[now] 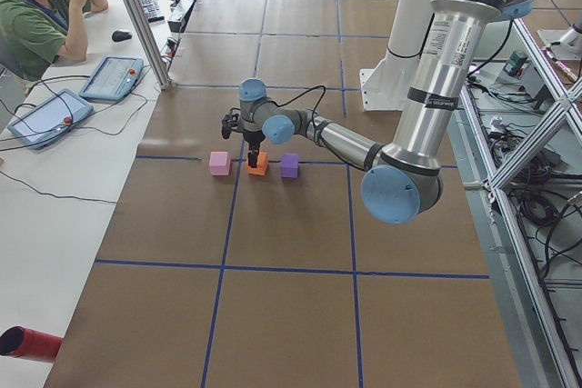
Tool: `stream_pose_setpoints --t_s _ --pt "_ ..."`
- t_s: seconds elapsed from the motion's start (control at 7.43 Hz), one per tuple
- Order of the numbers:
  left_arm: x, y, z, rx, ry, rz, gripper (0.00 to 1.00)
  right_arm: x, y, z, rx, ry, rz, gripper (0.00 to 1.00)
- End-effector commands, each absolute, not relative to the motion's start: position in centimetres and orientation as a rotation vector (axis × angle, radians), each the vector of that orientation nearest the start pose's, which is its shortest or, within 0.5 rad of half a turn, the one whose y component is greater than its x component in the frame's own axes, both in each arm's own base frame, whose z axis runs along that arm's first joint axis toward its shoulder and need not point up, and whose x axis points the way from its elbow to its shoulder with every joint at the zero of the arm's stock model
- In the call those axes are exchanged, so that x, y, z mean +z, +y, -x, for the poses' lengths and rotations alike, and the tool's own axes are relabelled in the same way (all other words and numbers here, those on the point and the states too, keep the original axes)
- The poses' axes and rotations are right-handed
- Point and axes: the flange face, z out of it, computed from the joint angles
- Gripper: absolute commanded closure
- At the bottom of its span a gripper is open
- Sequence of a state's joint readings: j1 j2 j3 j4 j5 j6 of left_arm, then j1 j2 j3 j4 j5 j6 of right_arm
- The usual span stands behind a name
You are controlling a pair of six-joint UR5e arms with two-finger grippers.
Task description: Arrange blocks in a line
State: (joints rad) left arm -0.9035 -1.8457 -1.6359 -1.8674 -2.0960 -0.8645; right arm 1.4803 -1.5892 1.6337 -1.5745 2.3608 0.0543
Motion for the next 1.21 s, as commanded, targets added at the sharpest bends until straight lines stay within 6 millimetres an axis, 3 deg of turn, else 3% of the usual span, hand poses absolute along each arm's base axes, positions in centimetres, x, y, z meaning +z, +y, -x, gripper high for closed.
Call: stream_pose_setpoints --t_s 0.0,0.13,0.27,0.4,0.54,0.67,0.81,1.08 --pt "43.5 -55.4 -27.2 -0.038 0.792 -0.152 0.00 63.6 -49.0 -1.8 -0.051 -0.791 0.018 0.00" --pt "41.9 -56.6 -23.0 0.018 0.755 -0.202 0.00 63.6 -49.0 -1.8 -0.050 -0.791 0.018 0.00" --pt "40.6 -57.8 -16.9 0.033 0.723 -0.251 0.00 63.6 -49.0 -1.8 -0.051 -0.791 0.018 0.00" --pt "41.8 -58.1 -13.9 0.038 0.701 -0.266 0.00 63.6 -49.0 -1.8 -0.051 -0.791 0.018 0.00" --pt "45.9 -57.3 -8.2 0.076 0.651 -0.281 0.00 63.6 -49.0 -1.8 -0.051 -0.791 0.018 0.00" --pt "48.1 -56.8 -4.1 0.133 0.665 -0.285 0.00 63.6 -49.0 -1.8 -0.051 -0.791 0.018 0.00" --pt "52.2 -55.3 -1.3 0.165 0.710 -0.248 0.00 63.6 -49.0 -1.8 -0.051 -0.791 0.018 0.00" --pt "56.8 -53.8 -0.2 0.174 0.737 -0.189 0.00 63.6 -49.0 -1.8 -0.051 -0.791 0.018 0.00"
